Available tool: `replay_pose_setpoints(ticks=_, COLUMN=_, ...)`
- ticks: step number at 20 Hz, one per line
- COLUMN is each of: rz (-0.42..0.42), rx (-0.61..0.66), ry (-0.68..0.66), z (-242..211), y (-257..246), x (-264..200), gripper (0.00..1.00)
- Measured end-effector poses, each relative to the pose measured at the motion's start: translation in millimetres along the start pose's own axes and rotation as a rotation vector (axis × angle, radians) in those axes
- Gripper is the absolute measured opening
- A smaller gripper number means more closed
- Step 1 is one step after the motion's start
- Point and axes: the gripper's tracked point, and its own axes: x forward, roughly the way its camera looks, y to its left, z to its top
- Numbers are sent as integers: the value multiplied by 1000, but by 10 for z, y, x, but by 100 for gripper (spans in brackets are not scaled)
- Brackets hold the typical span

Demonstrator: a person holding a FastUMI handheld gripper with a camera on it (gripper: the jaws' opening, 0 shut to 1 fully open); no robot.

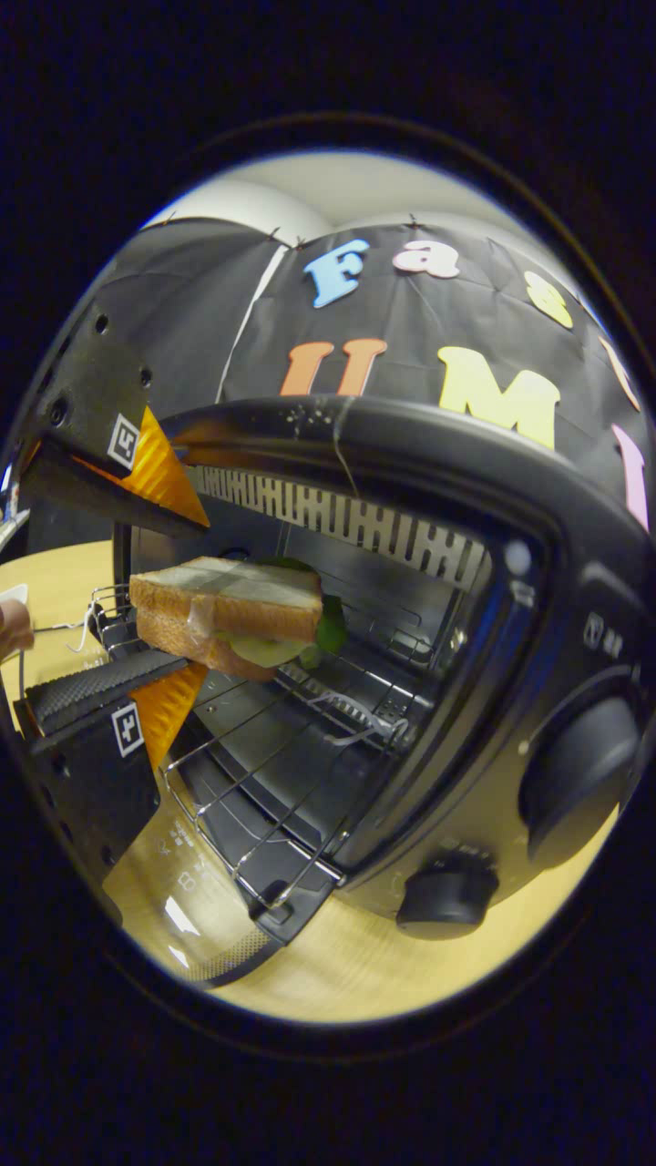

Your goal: Open the toaster oven, put the food inside, and close the toaster oven door.

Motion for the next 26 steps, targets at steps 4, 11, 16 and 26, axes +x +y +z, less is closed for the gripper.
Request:
replay_pose_setpoints(ticks=4, rz=-37, rx=-209, ry=23, z=-124, y=16, x=-81, gripper=90)
replay_pose_setpoints(ticks=11, rz=-282, rx=-653, ry=2, z=-299, y=-170, x=-129, gripper=100)
replay_pose_setpoints(ticks=16, rz=-430, rx=-815, ry=10, z=-427, y=-368, x=-210, gripper=100)
replay_pose_setpoints(ticks=26, rz=-575, rx=-950, ry=57, z=-717, y=-391, x=-803, gripper=100)
